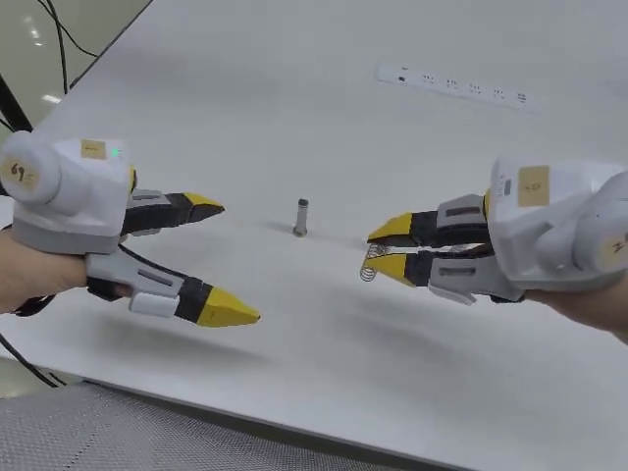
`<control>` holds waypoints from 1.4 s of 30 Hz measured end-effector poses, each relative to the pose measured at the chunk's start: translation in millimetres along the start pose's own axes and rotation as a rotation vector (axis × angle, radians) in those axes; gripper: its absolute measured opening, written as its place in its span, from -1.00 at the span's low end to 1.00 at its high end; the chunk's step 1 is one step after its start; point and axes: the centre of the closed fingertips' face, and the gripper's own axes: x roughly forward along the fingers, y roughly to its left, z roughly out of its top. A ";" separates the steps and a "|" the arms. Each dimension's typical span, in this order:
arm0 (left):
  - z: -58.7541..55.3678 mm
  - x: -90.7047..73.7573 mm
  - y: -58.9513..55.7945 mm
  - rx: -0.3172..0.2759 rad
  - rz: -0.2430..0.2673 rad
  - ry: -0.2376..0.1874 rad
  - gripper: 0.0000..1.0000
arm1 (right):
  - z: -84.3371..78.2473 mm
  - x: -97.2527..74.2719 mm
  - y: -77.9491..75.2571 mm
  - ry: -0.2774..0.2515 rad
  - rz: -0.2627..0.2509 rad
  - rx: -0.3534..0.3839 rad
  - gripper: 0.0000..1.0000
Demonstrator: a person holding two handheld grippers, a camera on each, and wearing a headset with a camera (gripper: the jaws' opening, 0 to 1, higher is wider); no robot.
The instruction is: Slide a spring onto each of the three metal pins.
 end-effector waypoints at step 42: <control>1.8 -9.9 -0.6 -0.013 0.018 -0.051 0.90 | 41.7 50.6 -69.7 -0.047 -0.088 0.016 -0.85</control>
